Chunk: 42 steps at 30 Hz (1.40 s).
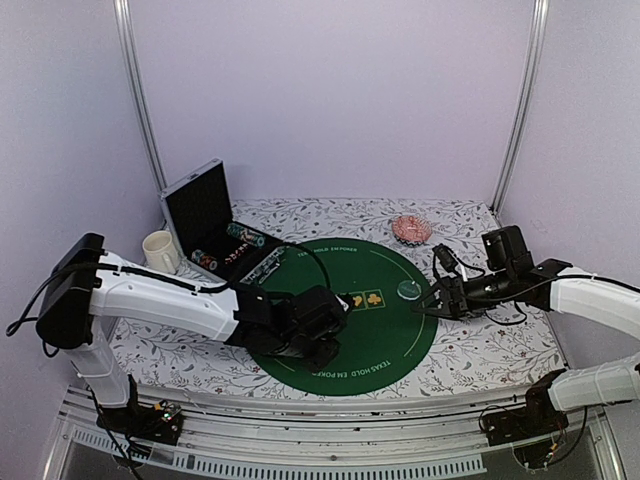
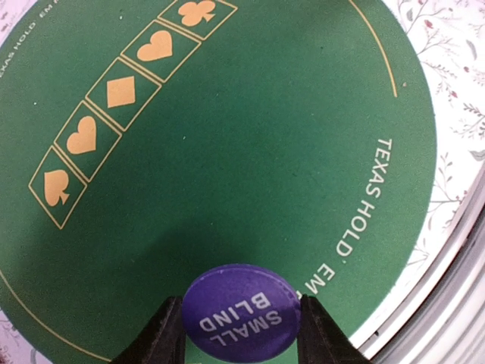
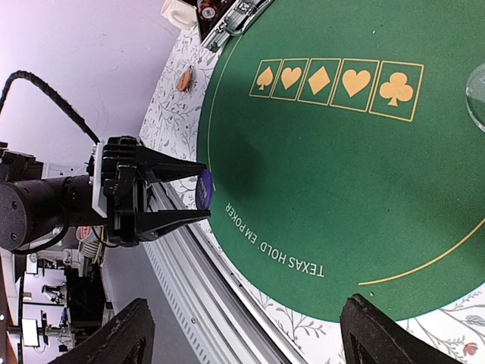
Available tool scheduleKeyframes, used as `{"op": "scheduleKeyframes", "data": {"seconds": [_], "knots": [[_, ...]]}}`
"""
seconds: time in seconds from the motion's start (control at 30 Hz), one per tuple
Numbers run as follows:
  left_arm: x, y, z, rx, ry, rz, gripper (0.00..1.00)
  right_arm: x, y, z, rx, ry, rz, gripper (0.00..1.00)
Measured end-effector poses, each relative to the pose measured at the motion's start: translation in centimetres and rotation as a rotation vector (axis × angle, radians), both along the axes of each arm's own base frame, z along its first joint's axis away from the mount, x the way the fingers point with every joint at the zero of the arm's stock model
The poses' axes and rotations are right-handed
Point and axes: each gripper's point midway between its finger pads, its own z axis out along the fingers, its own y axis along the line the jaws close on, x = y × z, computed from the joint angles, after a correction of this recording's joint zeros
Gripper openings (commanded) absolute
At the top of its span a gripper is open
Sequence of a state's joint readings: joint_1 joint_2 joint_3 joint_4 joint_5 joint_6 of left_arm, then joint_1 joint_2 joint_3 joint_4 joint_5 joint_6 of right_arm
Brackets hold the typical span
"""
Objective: Distribute texas hold em gaming equipment
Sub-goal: Pass from the left arm to the right
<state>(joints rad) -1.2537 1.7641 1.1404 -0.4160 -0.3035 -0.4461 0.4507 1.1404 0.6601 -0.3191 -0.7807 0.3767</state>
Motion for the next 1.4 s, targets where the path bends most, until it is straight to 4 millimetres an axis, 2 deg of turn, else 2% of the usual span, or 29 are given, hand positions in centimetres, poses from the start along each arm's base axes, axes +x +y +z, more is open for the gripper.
{"op": "scheduleKeyframes", "data": {"seconds": [0.2, 0.33, 0.43, 0.6, 0.87, 0.93, 1.03, 1.23, 1.4], "knots": [[0.5, -1.9, -0.4, 0.007, -0.022, -0.054, 0.40, 0.6, -0.2, -0.8, -0.029, 0.010, -0.030, 0.87], [0.6, -2.9, -2.0, 0.047, -0.023, -0.102, 0.40, 1.3, -0.5, -2.0, -0.072, 0.026, -0.060, 0.87], [0.7, -3.0, -2.9, 0.071, -0.010, -0.133, 0.40, 2.1, -0.7, -1.9, -0.096, 0.013, -0.088, 0.87], [0.7, -3.0, -3.1, 0.071, 0.016, -0.170, 0.40, 3.5, -0.9, -1.2, -0.118, -0.011, -0.141, 0.88], [1.3, -2.6, -2.9, 0.067, 0.022, -0.190, 0.40, 4.2, -1.1, -2.4, -0.141, 0.060, -0.210, 0.80], [1.3, -2.5, -2.4, 0.057, 0.010, -0.201, 0.40, 4.4, -0.5, -2.6, -0.124, 0.079, -0.213, 0.76], [1.4, -2.7, -1.1, 0.011, -0.014, -0.215, 0.39, 4.3, 1.4, -3.1, -0.089, 0.112, -0.178, 0.70], [1.8, -2.4, 1.2, -0.092, -0.085, -0.221, 0.39, 2.9, 6.1, -5.3, -0.061, 0.182, -0.052, 0.63], [1.9, -2.4, 3.4, -0.168, -0.159, -0.243, 0.39, 1.1, 9.4, -5.9, -0.015, 0.210, 0.042, 0.60]]}}
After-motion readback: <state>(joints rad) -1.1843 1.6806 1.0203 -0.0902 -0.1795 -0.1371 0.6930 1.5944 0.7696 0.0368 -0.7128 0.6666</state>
